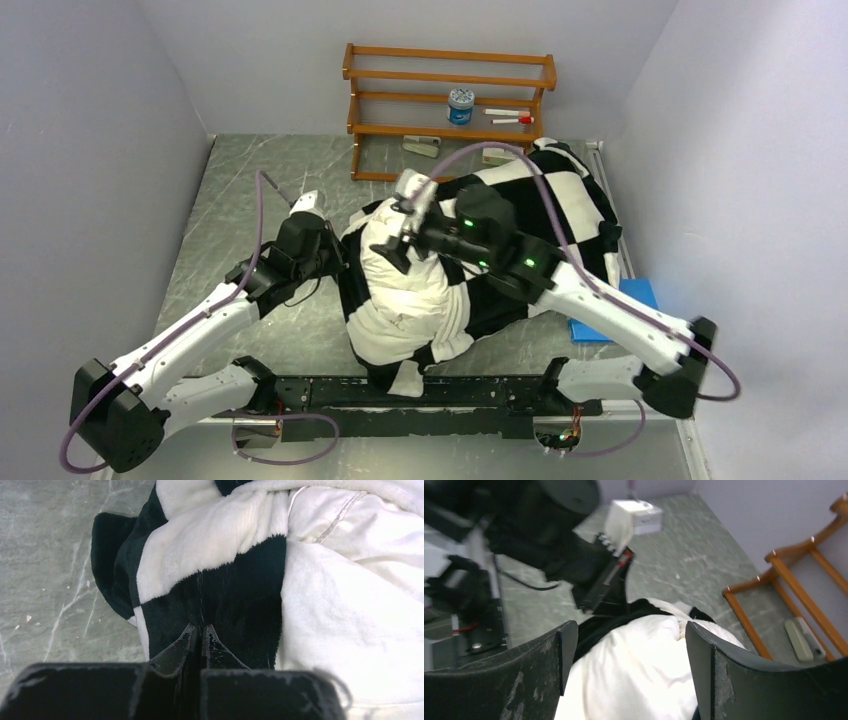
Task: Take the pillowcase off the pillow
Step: Remove the pillow from the pillowcase.
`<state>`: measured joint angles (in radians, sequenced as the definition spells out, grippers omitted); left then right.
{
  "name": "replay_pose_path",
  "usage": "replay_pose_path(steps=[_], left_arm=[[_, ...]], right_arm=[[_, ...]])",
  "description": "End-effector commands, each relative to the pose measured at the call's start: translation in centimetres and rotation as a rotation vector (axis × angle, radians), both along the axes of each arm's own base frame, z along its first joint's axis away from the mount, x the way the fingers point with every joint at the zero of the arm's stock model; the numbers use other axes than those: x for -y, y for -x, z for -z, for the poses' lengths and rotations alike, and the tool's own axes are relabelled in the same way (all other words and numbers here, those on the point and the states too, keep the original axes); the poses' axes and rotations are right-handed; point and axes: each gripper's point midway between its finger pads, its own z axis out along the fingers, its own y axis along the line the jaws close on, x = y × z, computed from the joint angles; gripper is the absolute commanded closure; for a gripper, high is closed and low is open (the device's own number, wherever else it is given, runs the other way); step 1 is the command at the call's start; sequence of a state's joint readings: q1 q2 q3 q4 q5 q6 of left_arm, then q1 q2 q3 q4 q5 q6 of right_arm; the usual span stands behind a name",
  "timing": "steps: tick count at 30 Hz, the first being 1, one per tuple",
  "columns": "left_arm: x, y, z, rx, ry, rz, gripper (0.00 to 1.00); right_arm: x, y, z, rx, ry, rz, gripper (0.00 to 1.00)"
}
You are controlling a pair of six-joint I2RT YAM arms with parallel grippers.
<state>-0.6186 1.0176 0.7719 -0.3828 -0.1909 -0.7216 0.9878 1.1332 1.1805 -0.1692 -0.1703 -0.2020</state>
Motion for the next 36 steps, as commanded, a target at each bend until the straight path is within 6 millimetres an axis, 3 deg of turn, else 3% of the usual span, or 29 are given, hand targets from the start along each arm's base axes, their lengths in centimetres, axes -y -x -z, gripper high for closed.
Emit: replay_pose_path(steps=[1, 6, 8, 10, 12, 14, 15, 17, 20, 23, 26, 29, 36], left_arm=[[2.1, 1.8, 0.2, -0.033, 0.091, 0.111, 0.95], [2.2, 2.1, 0.2, -0.034, 0.121, 0.109, 0.95], [2.1, 2.2, 0.2, -0.031, 0.124, 0.101, 0.95], [1.8, 2.2, 0.2, -0.030, 0.116, 0.091, 0.95], [1.5, 2.2, 0.3, -0.028, 0.099, 0.084, 0.95], [1.2, 2.0, 0.4, -0.027, 0.080, 0.076, 0.95], [0.7, 1.8, 0.6, -0.035, 0.055, 0.051, 0.95], [-1.8, 1.3, 1.5, -0.076, -0.035, -0.082, 0.95], [-7.0, 0.3, 2.5, -0.120, -0.199, -0.290, 0.95], [-8.8, -1.3, 2.8, -0.139, -0.208, -0.309, 0.95], [-9.6, -2.3, 3.4, -0.166, -0.197, -0.306, 0.95], [-9.8, -2.5, 4.9, -0.197, -0.179, -0.292, 0.95], [-8.1, -1.1, 9.1, -0.294, -0.119, -0.182, 0.95]], right_arm=[[-0.9, -4.3, 7.0, -0.052, 0.286, 0.137, 0.18], [-1.8, -4.3, 15.0, -0.148, 0.482, 0.082, 0.19], [-0.8, -5.2, 18.1, -0.176, 0.548, 0.154, 0.37], [0.6, -6.8, 19.3, -0.194, 0.558, 0.299, 0.50], [1.2, -7.1, 19.3, -0.206, 0.514, 0.345, 0.56], [1.6, -6.8, 18.8, -0.195, 0.477, 0.342, 0.95], [1.9, -6.4, 18.5, -0.194, 0.459, 0.336, 1.00], [2.0, -5.2, 17.1, -0.171, 0.406, 0.279, 1.00], [1.7, -1.2, 15.3, -0.099, 0.302, 0.053, 1.00], [2.0, 2.1, 15.5, -0.089, 0.262, -0.098, 1.00], [2.6, 3.3, 17.1, -0.141, 0.303, -0.137, 1.00], [2.9, 3.2, 17.7, -0.157, 0.315, -0.120, 1.00], [2.7, 1.8, 15.4, -0.100, 0.232, -0.047, 1.00]])
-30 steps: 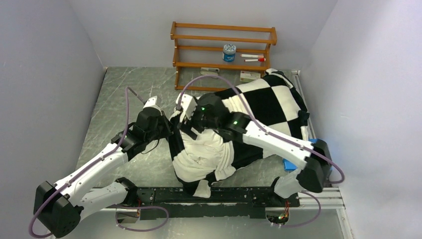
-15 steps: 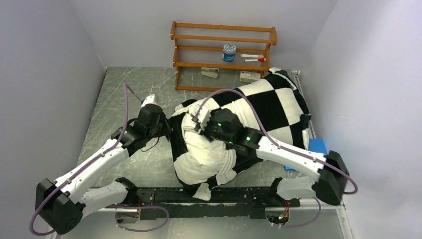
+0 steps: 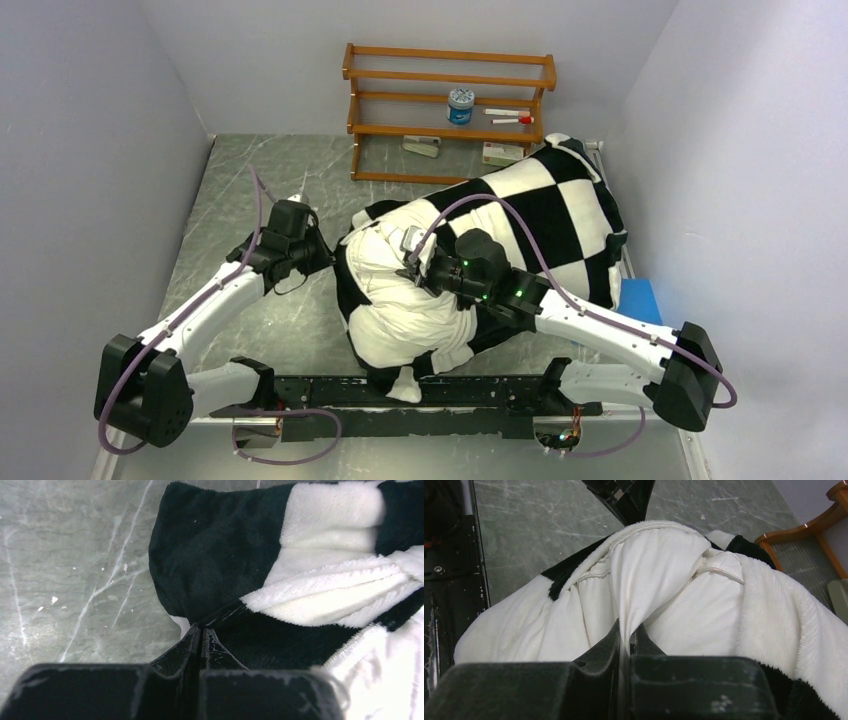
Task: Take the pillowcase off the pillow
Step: Remove the pillow from the pillowcase.
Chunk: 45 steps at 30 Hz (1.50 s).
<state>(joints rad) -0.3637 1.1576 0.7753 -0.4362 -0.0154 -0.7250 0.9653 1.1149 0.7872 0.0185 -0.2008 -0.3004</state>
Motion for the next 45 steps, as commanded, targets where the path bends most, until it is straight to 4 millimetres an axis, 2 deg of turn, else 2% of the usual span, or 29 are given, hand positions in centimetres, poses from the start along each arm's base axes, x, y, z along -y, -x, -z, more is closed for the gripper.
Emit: replay_pose_path(steps=[1, 3, 6, 10, 13, 16, 19, 22, 23, 25, 27, 29, 30, 31, 36, 38, 41, 43, 45], left_arm=[[-3.6, 1.4, 5.3, -0.114, -0.138, -0.047, 0.95], [-4.4, 2.7, 7.3, -0.175, -0.162, -0.078, 0.95], [-4.6, 3.6, 8.9, -0.210, -0.161, -0.103, 0.95], [-3.5, 3.3, 8.9, -0.197, -0.107, -0.075, 0.95], [-2.2, 3.5, 8.1, -0.165, -0.041, -0.013, 0.95], [-1.9, 4.9, 8.1, -0.174, -0.011, 0.004, 0.95], [-2.5, 7.1, 8.7, -0.213, -0.003, -0.020, 0.95], [-2.7, 8.4, 7.9, -0.201, 0.031, -0.058, 0.95], [-2.7, 8.6, 7.3, -0.188, 0.049, -0.063, 0.89], [-2.1, 8.6, 5.4, -0.139, 0.102, -0.060, 0.70], [-1.7, 8.7, 3.5, -0.100, 0.150, -0.059, 0.53], [-1.3, 8.8, 1.7, -0.062, 0.194, -0.058, 0.41], [-1.0, 9.0, 1.0, -0.045, 0.220, -0.051, 0.38], [-0.7, 9.1, 0.3, -0.032, 0.246, -0.038, 0.37], [0.9, 10.6, -1.4, -0.017, 0.339, 0.056, 0.35], [1.3, 11.2, -1.5, -0.025, 0.354, 0.094, 0.35], [2.0, 12.1, -1.4, -0.037, 0.382, 0.149, 0.33], [2.6, 12.5, -1.6, -0.037, 0.418, 0.181, 0.33], [3.0, 12.8, -1.8, -0.030, 0.447, 0.209, 0.33]], right_arm=[[1.3, 1.4, 0.9, -0.071, 0.020, 0.010, 1.00], [1.2, 1.1, -0.4, -0.045, -0.030, 0.023, 1.00], [1.4, 0.2, -2.4, -0.022, -0.119, 0.095, 1.00], [1.3, -1.2, -3.1, -0.034, -0.163, 0.177, 1.00], [1.8, -4.4, -2.9, -0.085, -0.153, 0.382, 1.00], [1.4, -7.2, -3.0, -0.114, -0.096, 0.526, 1.00], [0.2, -10.3, -4.2, -0.203, -0.119, 0.646, 1.00], [-2.7, -12.4, -3.4, -0.326, -0.079, 0.628, 0.98], [-4.0, -12.7, -3.8, -0.345, -0.056, 0.579, 0.95], [-5.1, -12.9, -3.1, -0.391, 0.016, 0.554, 0.87], [-5.1, -12.5, -2.8, -0.428, 0.061, 0.543, 0.73], [-4.8, -11.5, -3.2, -0.446, 0.062, 0.514, 0.50], [-4.4, -10.9, -3.5, -0.454, 0.051, 0.502, 0.12], [-4.0, -10.2, -3.9, -0.457, 0.036, 0.489, 0.02], [-2.2, -5.6, -6.1, -0.483, -0.074, 0.360, 0.00], [-1.1, -3.7, -5.8, -0.570, -0.106, 0.356, 0.00], [-0.8, -0.6, -5.1, -0.668, -0.111, 0.243, 0.00], [-0.3, 0.4, -4.7, -0.686, -0.141, 0.236, 0.00], [0.4, 0.4, -3.3, -0.701, -0.125, 0.288, 0.00]])
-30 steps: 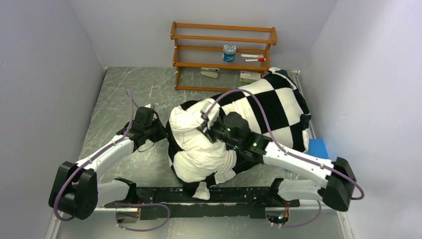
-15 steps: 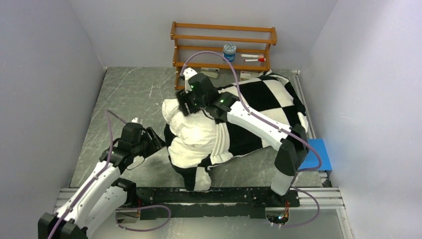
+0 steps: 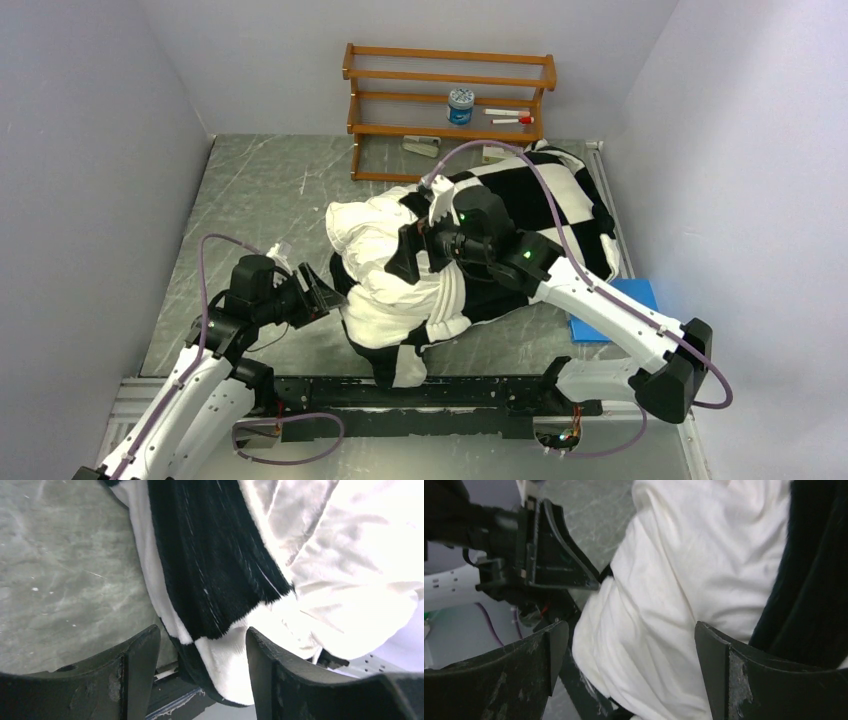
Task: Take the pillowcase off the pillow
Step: Remove the pillow from the pillowcase.
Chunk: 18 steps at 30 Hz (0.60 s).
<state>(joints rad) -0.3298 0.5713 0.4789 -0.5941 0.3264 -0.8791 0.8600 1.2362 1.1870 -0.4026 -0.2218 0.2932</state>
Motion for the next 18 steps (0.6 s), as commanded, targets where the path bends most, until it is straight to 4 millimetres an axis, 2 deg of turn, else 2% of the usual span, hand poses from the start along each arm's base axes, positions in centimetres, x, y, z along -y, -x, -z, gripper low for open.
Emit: replay_pose_path(steps=[1, 5, 8, 9, 12, 16, 18], left_arm=[[1.7, 1.6, -0.9, 0.008, 0.096, 0.115, 0.33], [2.0, 1.9, -1.5, 0.016, 0.104, 0.152, 0.33], [2.1, 1.8, -1.9, 0.021, 0.097, 0.163, 0.32], [2.2, 1.8, -1.8, 0.016, 0.092, 0.165, 0.33], [2.5, 1.8, -1.2, -0.004, 0.070, 0.173, 0.37], [4.2, 2.1, -0.9, -0.001, 0.039, 0.194, 0.39], [5.8, 2.3, -0.7, 0.004, 0.035, 0.214, 0.49]], right_arm=[[0.3, 1.8, 2.8, -0.103, 0.016, -0.006, 0.00], [0.3, 2.1, 4.9, -0.068, 0.150, 0.025, 0.01], [-0.2, 2.4, 6.0, -0.036, 0.206, 0.024, 0.08], [-0.2, 2.1, 6.4, -0.036, 0.221, 0.042, 0.13], [-0.9, 2.0, 7.1, -0.042, 0.245, 0.047, 0.19], [-1.5, 1.3, 7.9, -0.031, 0.251, 0.079, 0.22], [-1.8, 1.0, 8.5, -0.033, 0.268, 0.087, 0.24]])
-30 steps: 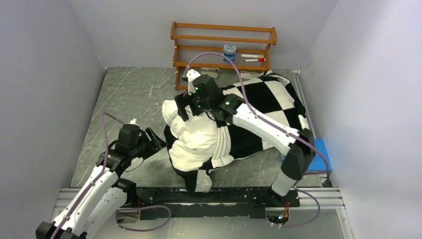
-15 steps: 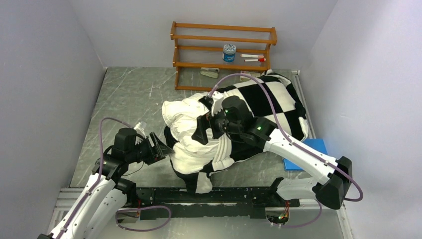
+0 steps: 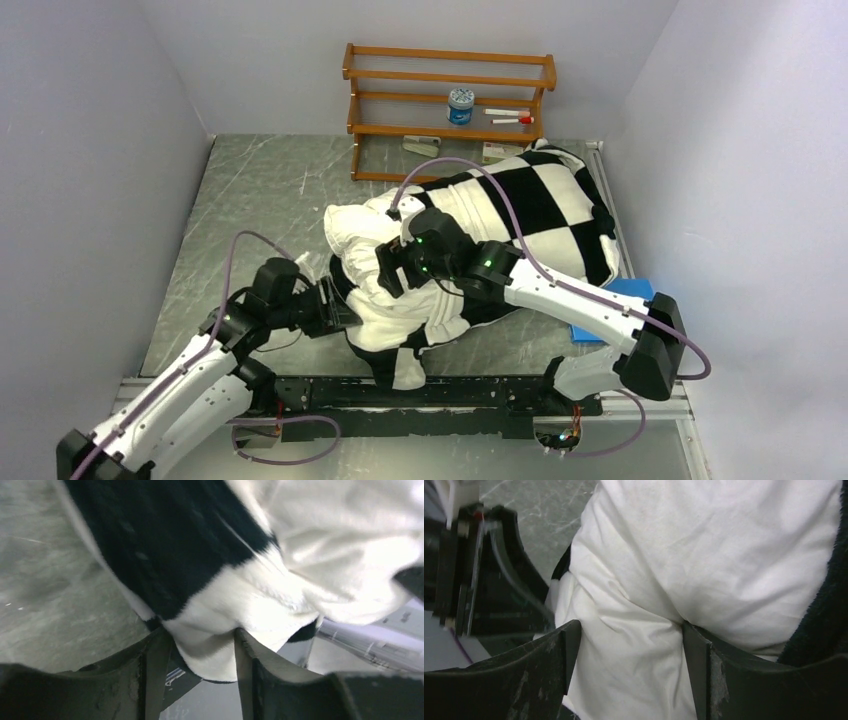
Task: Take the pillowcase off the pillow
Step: Remove the pillow from the pillowcase.
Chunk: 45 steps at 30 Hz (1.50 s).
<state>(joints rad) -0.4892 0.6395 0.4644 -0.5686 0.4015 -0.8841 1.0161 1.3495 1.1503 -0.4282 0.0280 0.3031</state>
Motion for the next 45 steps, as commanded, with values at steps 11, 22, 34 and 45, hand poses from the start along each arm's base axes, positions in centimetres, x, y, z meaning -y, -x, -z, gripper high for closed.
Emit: replay_pose_path(steps=[11, 22, 34, 45], left_arm=[[1.3, -1.3, -1.2, 0.103, -0.030, -0.201, 0.95], [-1.7, 3.2, 6.2, -0.090, -0.319, -0.080, 0.95], [0.6, 3.0, 3.8, 0.002, -0.189, -0.059, 0.95], [5.0, -3.6, -6.4, 0.229, -0.026, -0.191, 0.32]], right_arm=[[-0.6, -7.6, -2.7, 0.049, -0.036, 0.211, 1.00], [-0.2, -15.0, -8.2, 0.025, -0.308, 0.327, 1.00], [-1.8, -11.8, -5.6, -0.009, -0.261, 0.127, 1.00], [-1.1, -4.4, 1.1, -0.122, -0.153, 0.012, 1.00]])
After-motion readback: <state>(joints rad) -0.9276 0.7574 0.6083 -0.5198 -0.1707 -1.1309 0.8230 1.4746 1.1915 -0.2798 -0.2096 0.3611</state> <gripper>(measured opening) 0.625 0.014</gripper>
